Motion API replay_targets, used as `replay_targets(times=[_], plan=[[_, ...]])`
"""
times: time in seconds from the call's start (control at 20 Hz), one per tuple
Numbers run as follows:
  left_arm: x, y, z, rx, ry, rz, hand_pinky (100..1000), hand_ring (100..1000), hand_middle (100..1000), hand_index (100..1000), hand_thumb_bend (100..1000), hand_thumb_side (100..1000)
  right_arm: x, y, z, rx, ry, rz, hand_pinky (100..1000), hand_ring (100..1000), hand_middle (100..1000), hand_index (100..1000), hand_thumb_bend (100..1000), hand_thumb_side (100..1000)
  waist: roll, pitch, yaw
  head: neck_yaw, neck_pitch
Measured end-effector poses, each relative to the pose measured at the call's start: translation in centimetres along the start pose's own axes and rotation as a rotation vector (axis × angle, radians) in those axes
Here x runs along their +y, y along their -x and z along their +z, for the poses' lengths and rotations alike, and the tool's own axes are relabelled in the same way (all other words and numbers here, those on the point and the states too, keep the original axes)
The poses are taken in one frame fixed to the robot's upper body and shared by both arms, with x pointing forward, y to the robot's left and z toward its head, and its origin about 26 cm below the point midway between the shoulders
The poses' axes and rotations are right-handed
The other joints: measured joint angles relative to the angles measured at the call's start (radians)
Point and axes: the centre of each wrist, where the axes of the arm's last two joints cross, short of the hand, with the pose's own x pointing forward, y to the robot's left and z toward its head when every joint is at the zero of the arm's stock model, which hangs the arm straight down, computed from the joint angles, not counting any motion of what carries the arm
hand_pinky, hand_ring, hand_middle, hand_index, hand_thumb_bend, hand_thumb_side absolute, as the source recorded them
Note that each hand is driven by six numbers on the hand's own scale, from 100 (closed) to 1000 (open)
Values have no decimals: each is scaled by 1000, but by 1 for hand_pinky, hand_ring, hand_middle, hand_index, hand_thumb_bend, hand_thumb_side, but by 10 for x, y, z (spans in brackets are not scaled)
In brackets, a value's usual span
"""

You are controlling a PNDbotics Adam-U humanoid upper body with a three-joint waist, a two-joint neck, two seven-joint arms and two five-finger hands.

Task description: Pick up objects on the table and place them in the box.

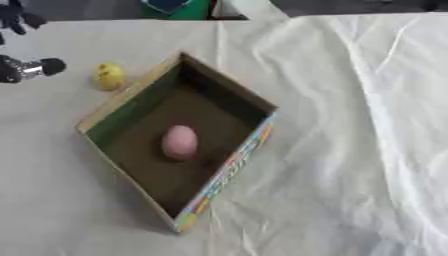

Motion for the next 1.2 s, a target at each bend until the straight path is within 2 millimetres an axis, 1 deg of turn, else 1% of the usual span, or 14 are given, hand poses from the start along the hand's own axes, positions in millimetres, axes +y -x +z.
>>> replay_targets(times=[0.25,0.35,0.45,0.6,0.7,0.85,0.95,1.2], plan=[[-7,-5,-15,-12,67,36,640,806,818,959,603,970,1,0,1,8,2,-9,785,648,589,771,100,493,0,7,-7,5,-9],[-11,-5,-19,-8,94,53,636,806,821,961,600,952,2,0,1,10,3,-11,786,647,589,771,100,497,1,10,-8,8,-11],[-14,-6,-23,-6,113,68,631,804,820,963,586,910,3,1,2,15,5,-14,787,647,589,771,100,502,1,12,-11,9,-16],[-18,-7,-27,-9,139,88,623,801,820,963,531,827,3,1,2,21,7,-13,788,646,588,771,100,508,1,17,-13,12,-17],[-20,-9,-29,-12,154,100,618,797,815,960,471,760,3,1,2,25,9,-16,788,645,587,770,100,512,1,20,-15,13,-18],[-23,-10,-32,-10,170,122,613,795,809,957,404,714,4,1,3,30,11,-19,789,645,586,770,100,507,1,25,-21,17,-25],[-24,-11,-34,-4,177,132,611,792,806,954,386,735,5,1,3,33,14,-23,789,645,586,769,100,514,0,28,-25,20,-26],[-31,-10,-39,30,186,145,614,794,804,946,352,714,5,1,2,34,14,-29,790,644,585,768,100,517,-2,38,-35,27,-37]])
